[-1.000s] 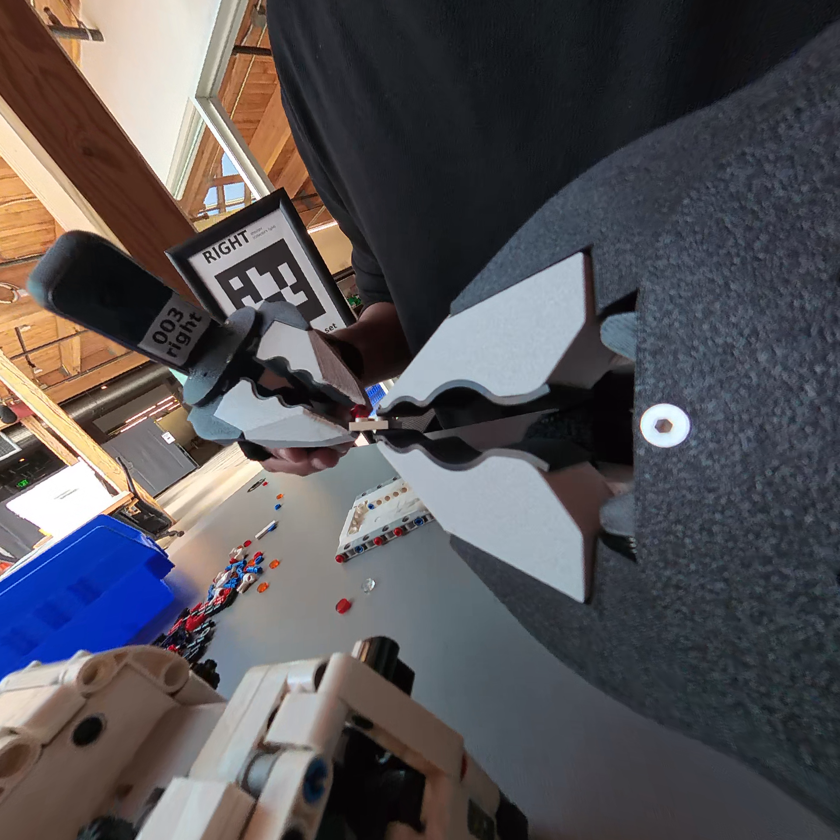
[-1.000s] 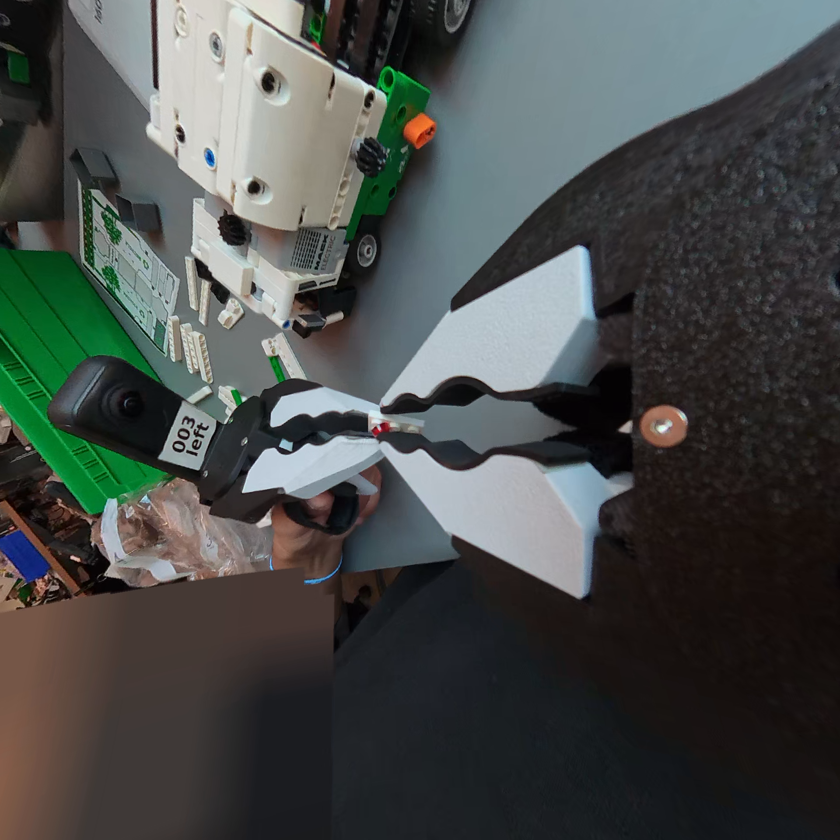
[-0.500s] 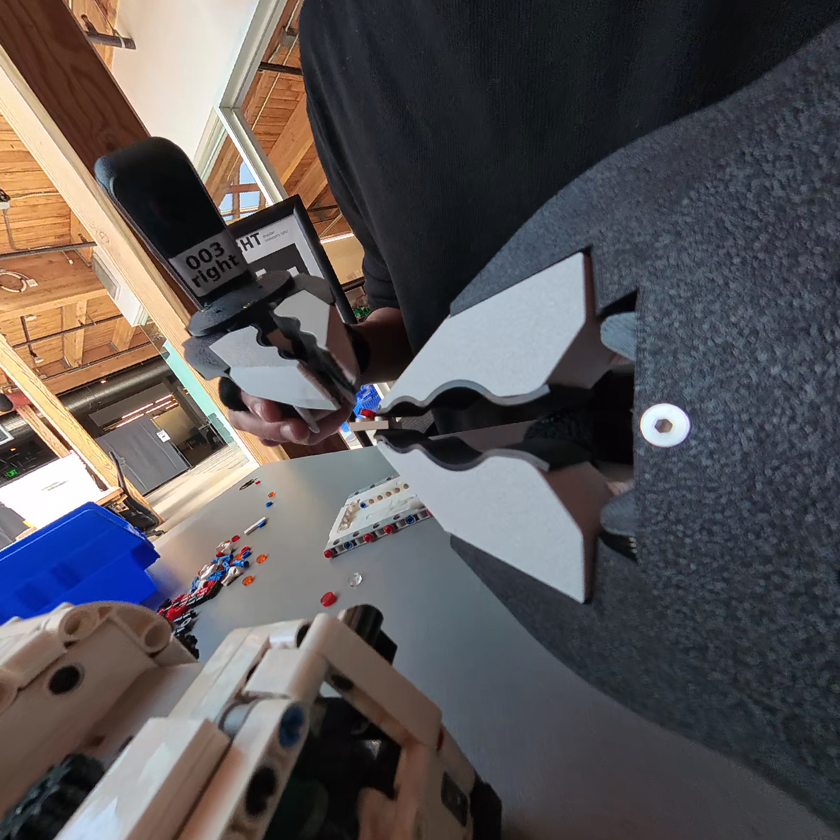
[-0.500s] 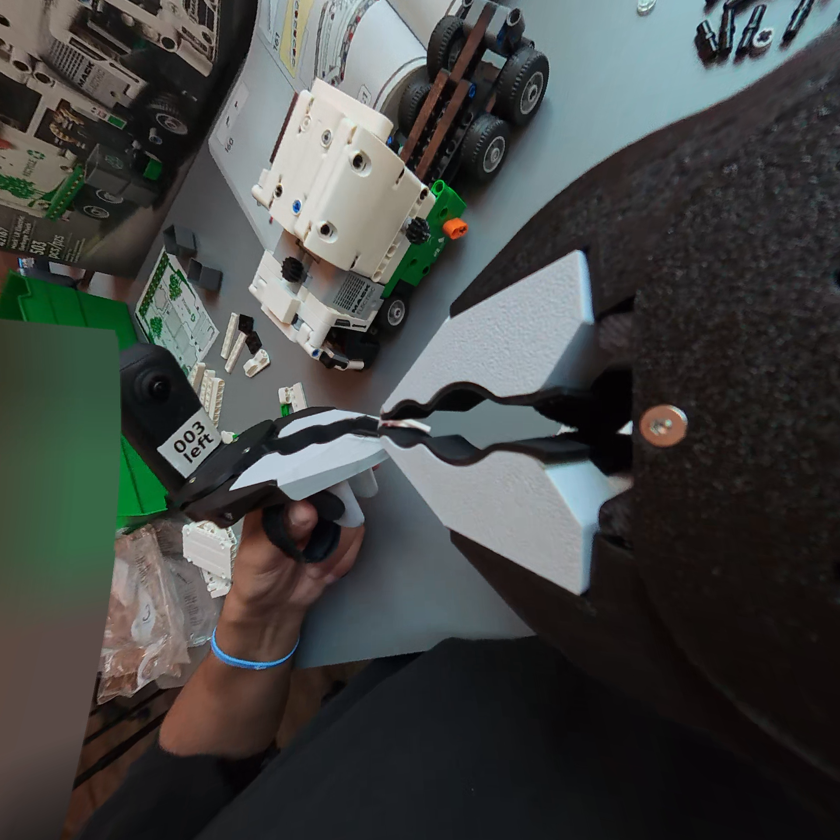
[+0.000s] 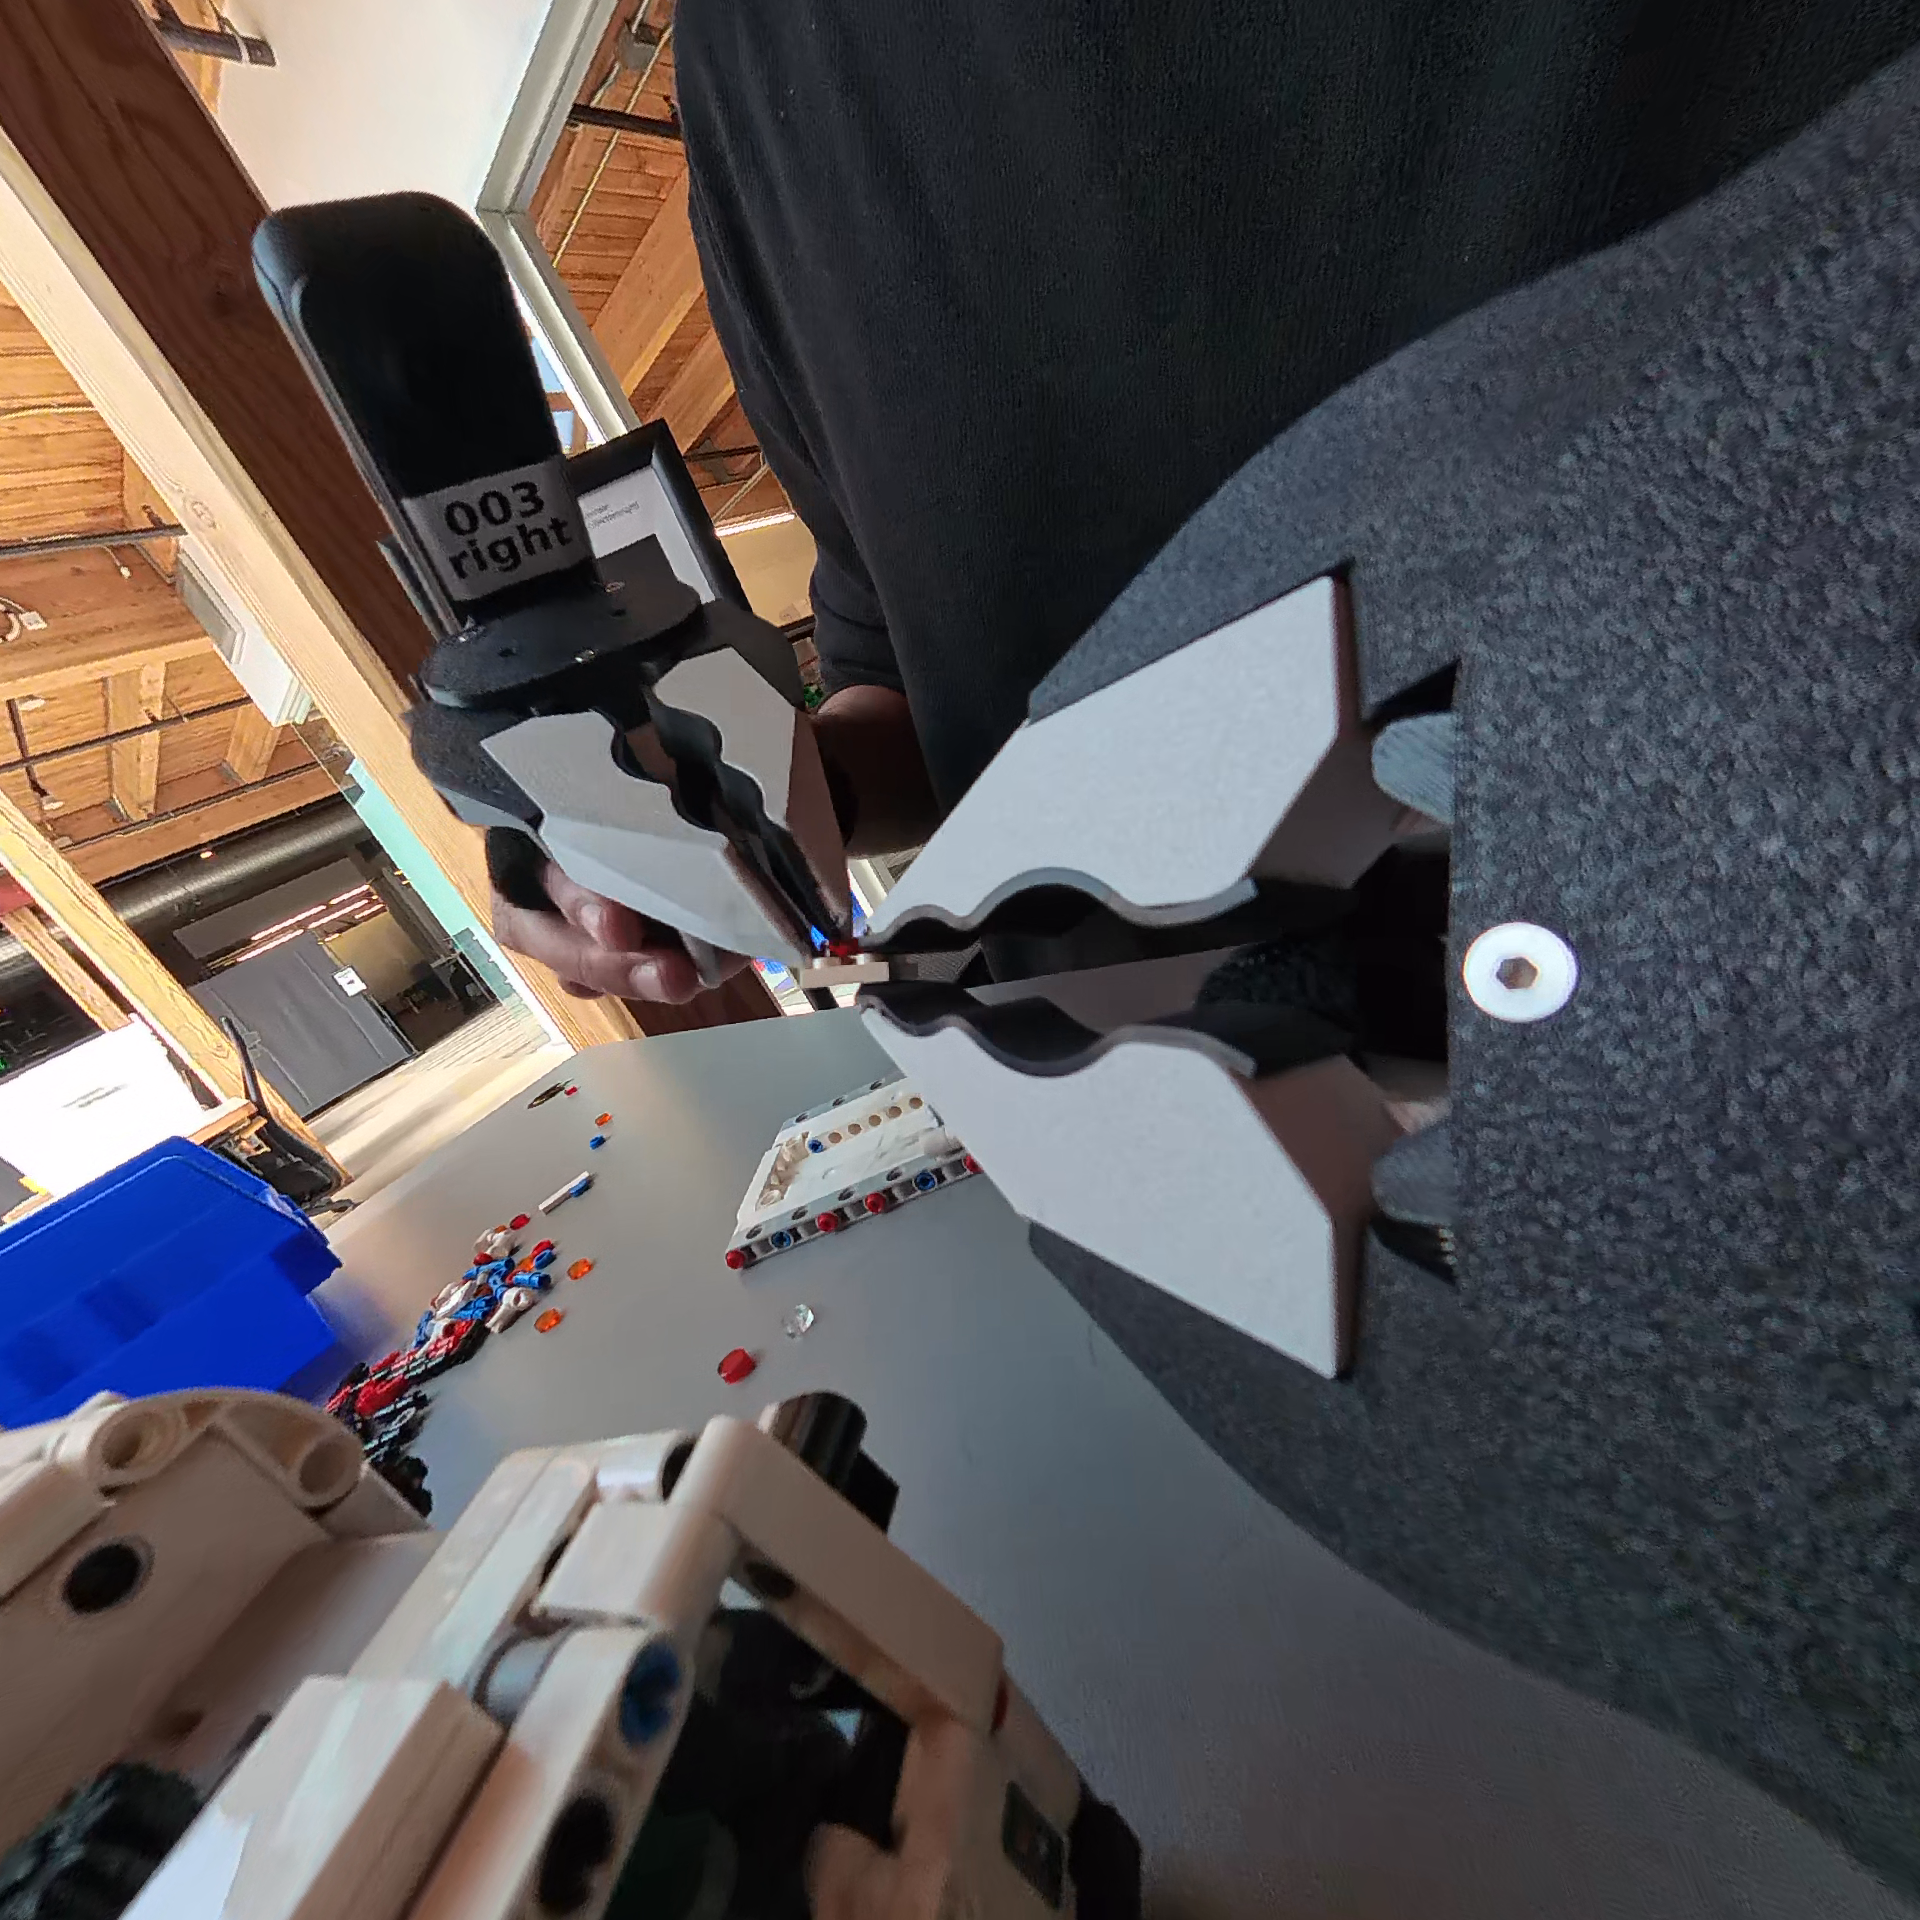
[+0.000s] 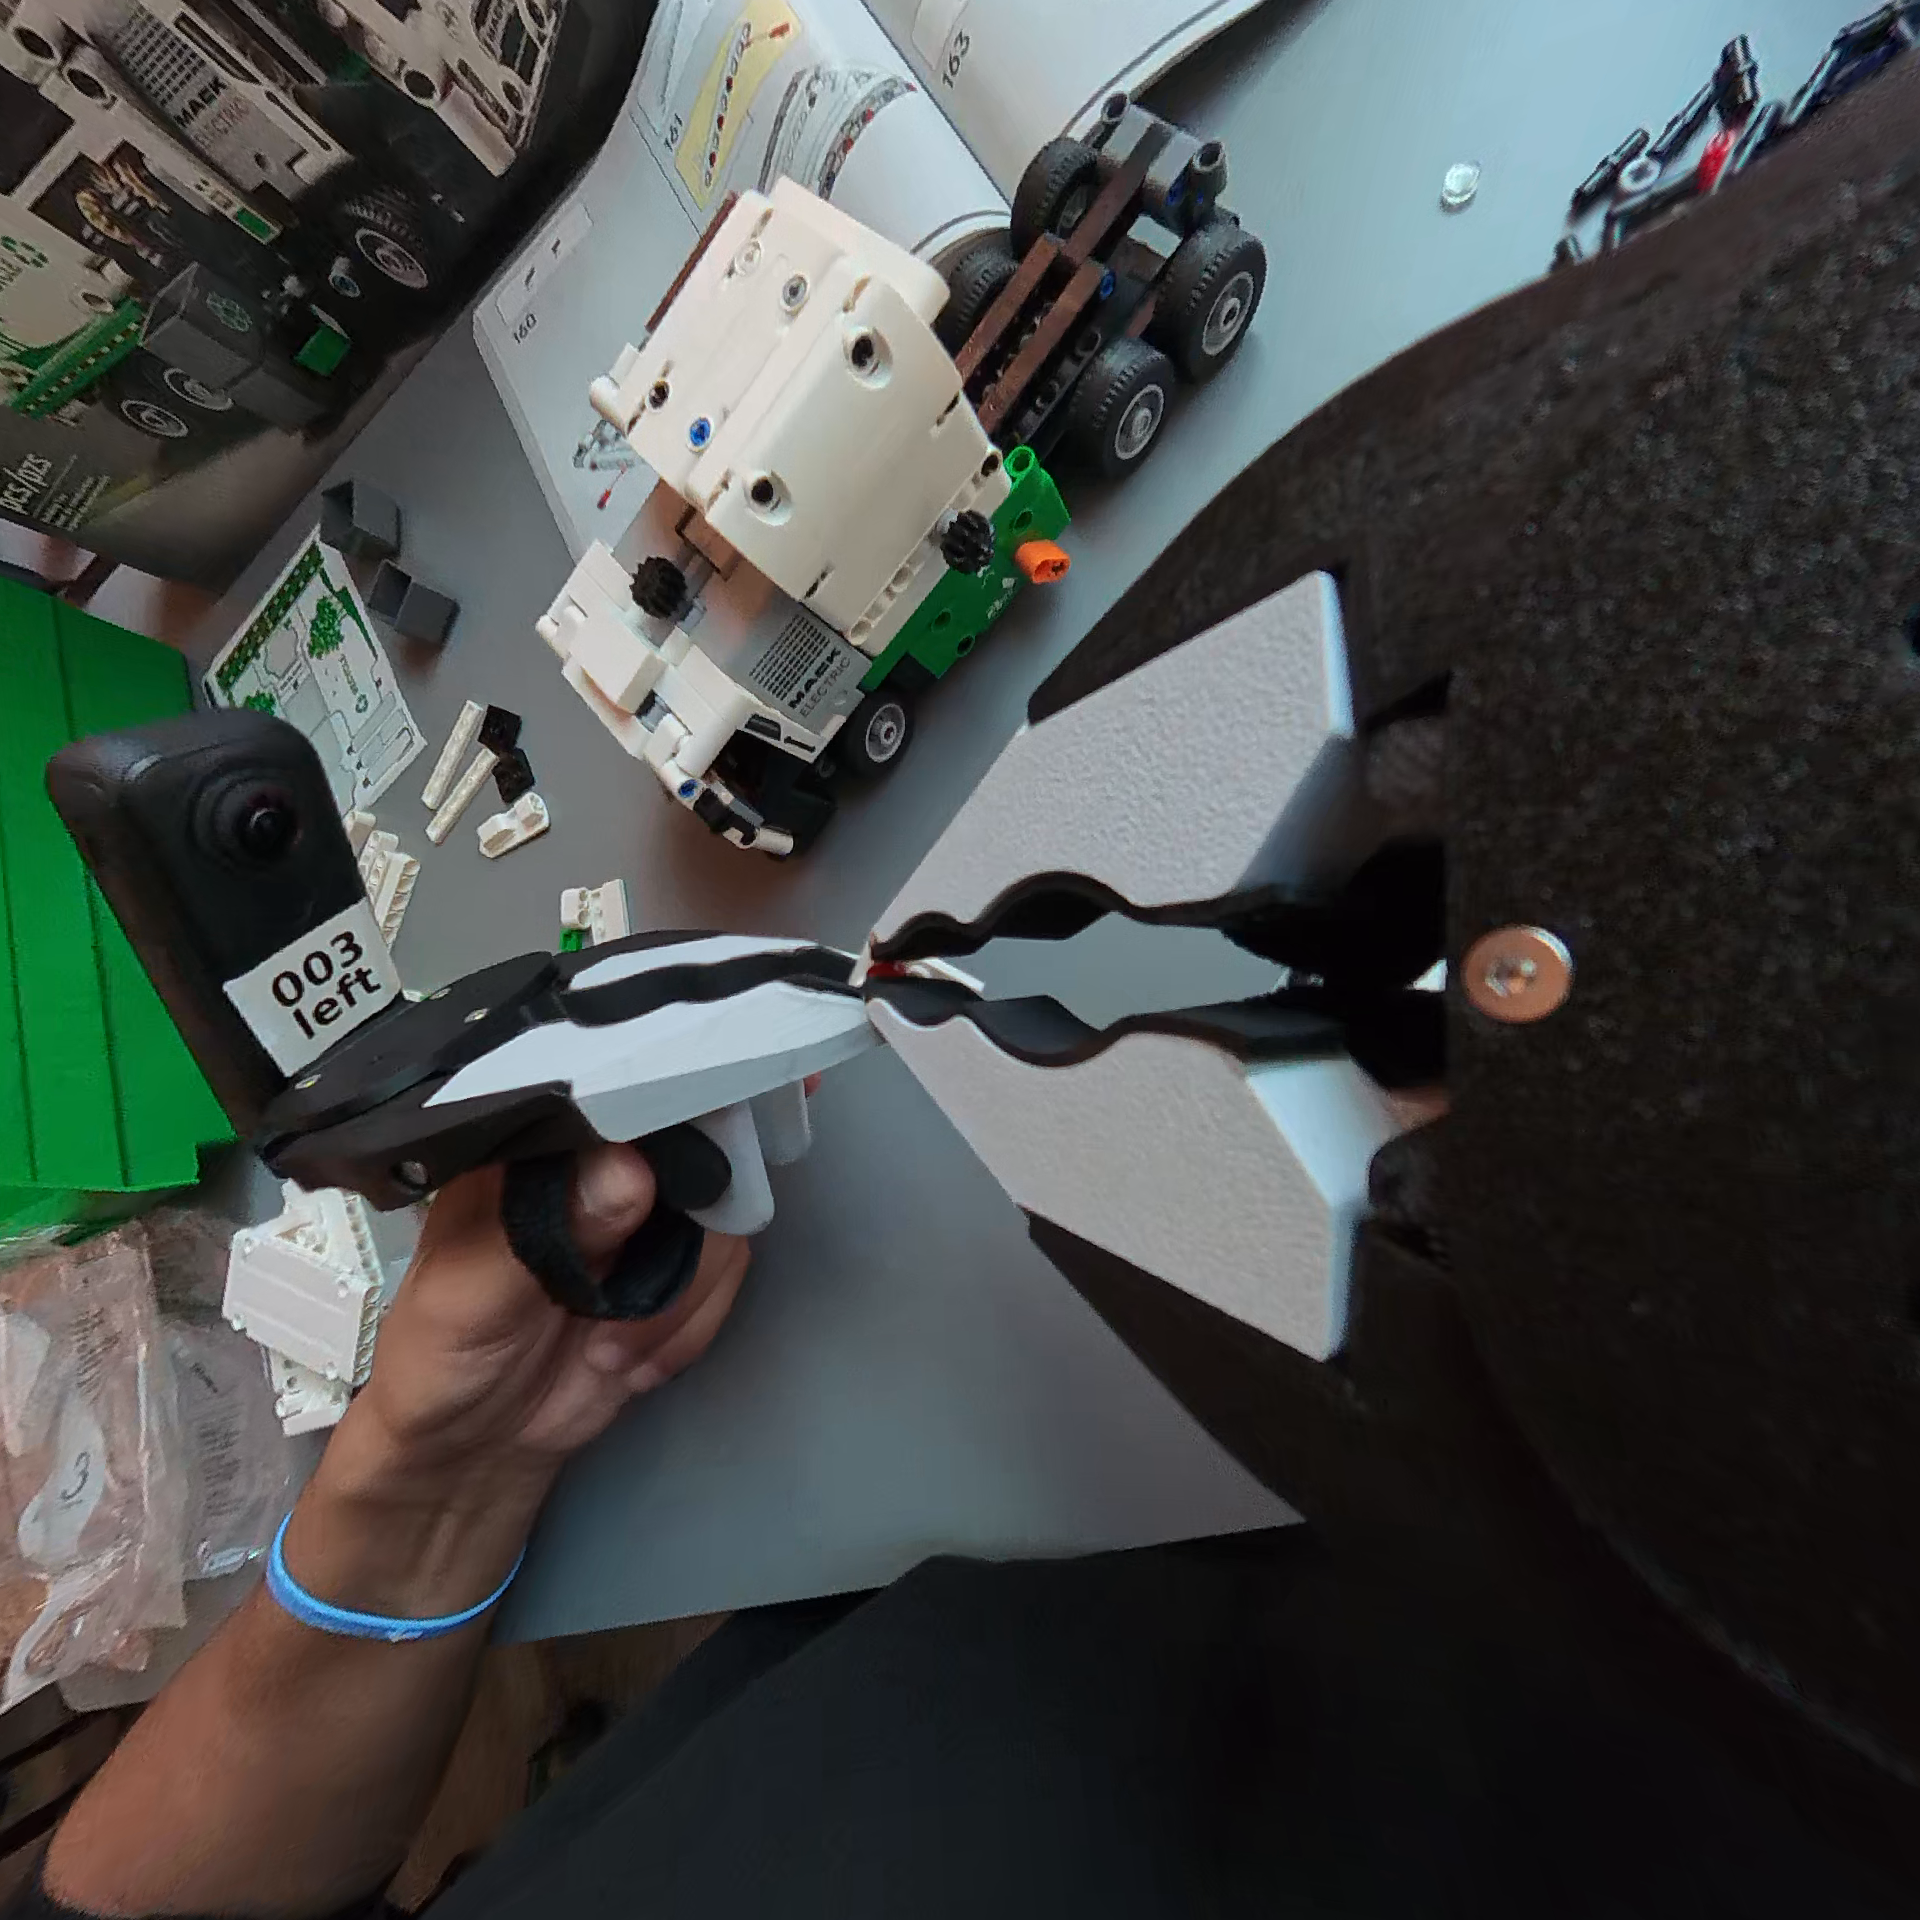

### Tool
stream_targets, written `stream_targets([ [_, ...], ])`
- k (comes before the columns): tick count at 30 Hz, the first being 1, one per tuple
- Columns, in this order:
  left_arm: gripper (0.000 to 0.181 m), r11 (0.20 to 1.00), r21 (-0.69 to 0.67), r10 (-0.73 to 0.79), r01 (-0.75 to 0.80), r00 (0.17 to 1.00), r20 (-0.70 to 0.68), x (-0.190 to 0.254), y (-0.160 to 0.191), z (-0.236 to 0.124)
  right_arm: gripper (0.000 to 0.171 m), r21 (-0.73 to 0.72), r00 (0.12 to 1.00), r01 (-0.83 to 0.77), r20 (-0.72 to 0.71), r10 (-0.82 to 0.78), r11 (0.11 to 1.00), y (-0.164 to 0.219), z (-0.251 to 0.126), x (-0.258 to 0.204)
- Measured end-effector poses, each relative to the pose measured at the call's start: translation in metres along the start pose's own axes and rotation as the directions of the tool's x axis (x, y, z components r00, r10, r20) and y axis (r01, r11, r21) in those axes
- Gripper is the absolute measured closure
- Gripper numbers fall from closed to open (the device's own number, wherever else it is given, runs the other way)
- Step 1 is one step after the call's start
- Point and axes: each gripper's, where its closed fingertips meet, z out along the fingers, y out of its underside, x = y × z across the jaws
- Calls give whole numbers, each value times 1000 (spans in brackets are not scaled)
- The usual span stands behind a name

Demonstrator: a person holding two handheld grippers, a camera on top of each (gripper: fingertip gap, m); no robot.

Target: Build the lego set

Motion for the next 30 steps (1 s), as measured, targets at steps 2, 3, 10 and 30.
stream_targets([
  [2,179,1000,1,-5,5,1000,1,0,0,0,170,-11,999,33,-26,-33,999,0,0,1],
  [3,179,1000,0,-9,9,1000,3,-1,0,0,171,-19,998,45,-40,-46,999,1,1,1],
  [10,179,999,12,-52,52,999,1,-4,-2,-2,171,-61,949,201,-236,-210,978,-3,-4,16],
  [30,179,996,-87,39,-24,983,178,-25,12,-1,171,-432,860,284,-279,-427,856,69,-9,58],
])
